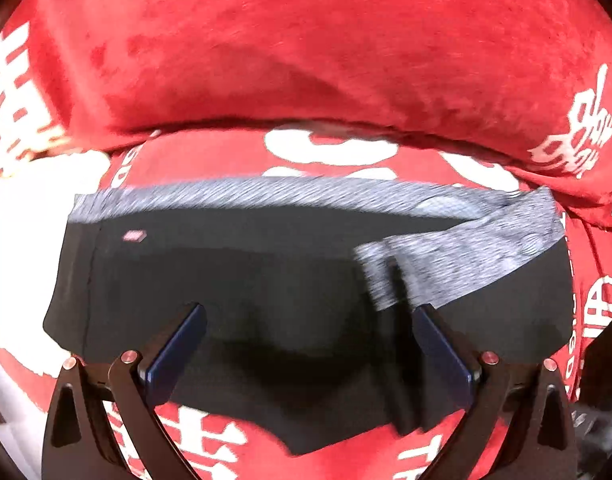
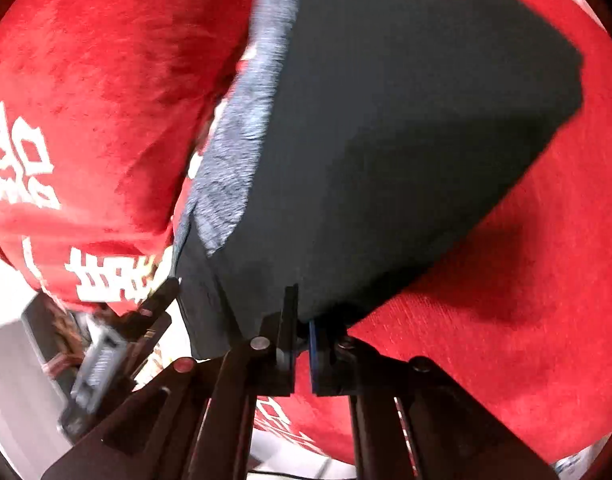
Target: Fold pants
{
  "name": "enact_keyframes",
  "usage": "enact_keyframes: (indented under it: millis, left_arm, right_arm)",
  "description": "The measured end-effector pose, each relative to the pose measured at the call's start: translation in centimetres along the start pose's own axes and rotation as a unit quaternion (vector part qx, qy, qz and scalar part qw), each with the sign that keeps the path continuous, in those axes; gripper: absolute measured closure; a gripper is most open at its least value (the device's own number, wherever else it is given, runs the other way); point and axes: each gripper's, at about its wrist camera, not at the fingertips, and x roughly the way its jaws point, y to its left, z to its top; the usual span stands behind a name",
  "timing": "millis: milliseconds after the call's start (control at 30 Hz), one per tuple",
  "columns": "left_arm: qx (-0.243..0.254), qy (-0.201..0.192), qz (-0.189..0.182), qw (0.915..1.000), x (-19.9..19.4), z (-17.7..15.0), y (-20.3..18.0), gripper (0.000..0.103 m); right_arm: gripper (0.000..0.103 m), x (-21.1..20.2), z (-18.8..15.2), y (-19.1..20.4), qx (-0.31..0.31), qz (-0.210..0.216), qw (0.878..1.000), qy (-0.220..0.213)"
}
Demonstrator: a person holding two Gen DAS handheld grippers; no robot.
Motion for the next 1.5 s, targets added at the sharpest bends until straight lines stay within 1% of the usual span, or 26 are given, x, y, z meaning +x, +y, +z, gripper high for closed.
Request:
enact_keyframes:
  millis: [67, 100, 200, 267, 300, 333, 400, 433, 467, 500, 533, 567, 667, 700, 767, 833, 867, 967, 1000, 1100, 1167, 1233, 1333, 1367, 1467, 1500]
  left_arm:
    - [0.015, 0.006, 0.002, 0.9999, 1.1, 0.6, -1.9, 0.000]
    - [0.025, 0.013, 0.013, 0.9995, 2.2, 0.6, -3.0, 0.000]
    - [0.048, 0.037, 0.038, 0.9975, 4.6, -0.2, -5.1, 0.000]
    - [0.060, 0.032, 0.043, 0.9968, 5.0, -0.8, -5.7, 0.000]
    - [0.064, 0.021, 0.048, 0.9965, 4.8, -1.0, -5.8, 0.000]
    - [0.068, 0.017, 0.051, 0.9963, 4.7, -1.2, -6.0, 0.000]
    - [0.075, 0.009, 0.054, 0.9957, 4.7, -1.5, -6.2, 0.000]
    - [0.076, 0.008, 0.053, 0.9957, 4.5, -1.7, -6.0, 0.000]
    - [0.076, 0.008, 0.051, 0.9958, 4.6, -1.7, -6.0, 0.000]
    - [0.074, 0.009, 0.050, 0.9960, 4.6, -1.7, -6.0, 0.000]
    - [0.071, 0.011, 0.050, 0.9962, 4.6, -1.7, -6.0, 0.000]
    - [0.068, 0.013, 0.050, 0.9963, 4.7, -1.6, -5.9, 0.000]
    - [0.067, 0.014, 0.056, 0.9961, 4.8, -1.6, -6.1, 0.000]
    - [0.067, 0.014, 0.057, 0.9960, 4.8, -1.6, -6.1, 0.000]
    - [0.065, 0.019, 0.057, 0.9961, 5.0, -1.3, -6.0, 0.000]
    - [0.062, 0.028, 0.059, 0.9959, 4.9, -1.0, -6.0, 0.000]
    - [0.070, 0.031, 0.066, 0.9949, 4.8, -0.8, -6.3, 0.000]
    - [0.099, 0.022, 0.081, 0.9916, 4.8, -0.9, -7.1, 0.000]
    - [0.108, 0.017, 0.084, 0.9904, 4.8, -1.0, -7.3, 0.000]
    - [0.115, 0.016, 0.081, 0.9899, 4.7, -1.1, -7.0, 0.000]
    - [0.114, 0.020, 0.073, 0.9906, 4.6, -1.1, -6.7, 0.000]
    - [0.107, 0.027, 0.064, 0.9918, 4.5, -1.0, -6.1, 0.000]
    - [0.093, 0.040, 0.054, 0.9934, 4.1, -1.1, -5.4, 0.000]
    - [0.093, 0.039, 0.054, 0.9934, 3.7, -1.2, -5.2, 0.000]
    - [0.105, 0.034, 0.063, 0.9919, 2.8, -1.9, -5.0, 0.000]
    - [0.108, 0.034, 0.067, 0.9913, 2.5, -2.1, -4.9, 0.000]
  right_arm:
    - [0.099, 0.5, 0.4, 0.1, -0.005, 0.002, 1.000, 0.006]
    - [0.099, 0.6, 0.5, 0.2, -0.007, 0.004, 1.000, 0.014]
    - [0.092, -0.3, 0.8, 0.4, -0.011, 0.015, 0.997, 0.073]
    - [0.084, -2.2, 1.1, 1.0, -0.042, 0.019, 0.993, 0.108]
    - [0.084, -3.7, 1.4, 1.8, -0.076, 0.029, 0.991, 0.104]
    - [0.084, -5.6, 2.2, 2.8, -0.117, 0.036, 0.989, 0.087]
    - [0.083, -8.8, 4.6, 4.5, -0.174, 0.033, 0.984, 0.032]
    - [0.081, -10.0, 6.7, 5.2, -0.191, 0.008, 0.982, -0.009]
    - [0.080, -10.5, 8.3, 5.3, -0.199, -0.020, 0.979, -0.034]
    - [0.080, -10.4, 10.5, 5.5, -0.209, -0.051, 0.975, -0.054]
    - [0.079, -10.1, 12.1, 5.4, -0.210, -0.064, 0.974, -0.060]
    - [0.079, -9.4, 13.6, 5.1, -0.206, -0.071, 0.974, -0.059]
    - [0.076, -6.6, 16.8, 4.0, -0.198, -0.059, 0.978, -0.012]
    - [0.074, -5.7, 17.3, 4.0, -0.202, -0.069, 0.977, -0.002]
    - [0.073, -5.2, 17.6, 3.1, -0.198, -0.061, 0.978, 0.017]
    - [0.079, -6.0, 18.2, 1.9, -0.165, -0.047, 0.985, 0.034]
    - [0.083, -6.3, 18.1, 1.6, -0.165, -0.051, 0.984, 0.037]
    - [0.082, -5.9, 16.8, 0.8, -0.208, -0.135, 0.968, 0.048]
    - [0.081, -5.7, 16.3, 1.0, -0.216, -0.148, 0.964, 0.041]
    - [0.079, -6.0, 15.2, 1.7, -0.215, -0.162, 0.963, 0.009]
    - [0.079, -6.7, 14.0, 2.7, -0.224, -0.177, 0.958, -0.023]
    - [0.078, -7.6, 12.4, 4.0, -0.240, -0.187, 0.951, -0.049]
    - [0.078, -8.6, 9.7, 6.5, -0.289, -0.200, 0.934, -0.068]
    - [0.076, -8.7, 9.3, 7.1, -0.300, -0.203, 0.929, -0.070]
    - [0.057, -7.1, 7.7, 8.7, -0.339, -0.216, 0.914, -0.062]
    - [0.057, -6.2, 7.3, 9.0, -0.344, -0.220, 0.911, -0.056]
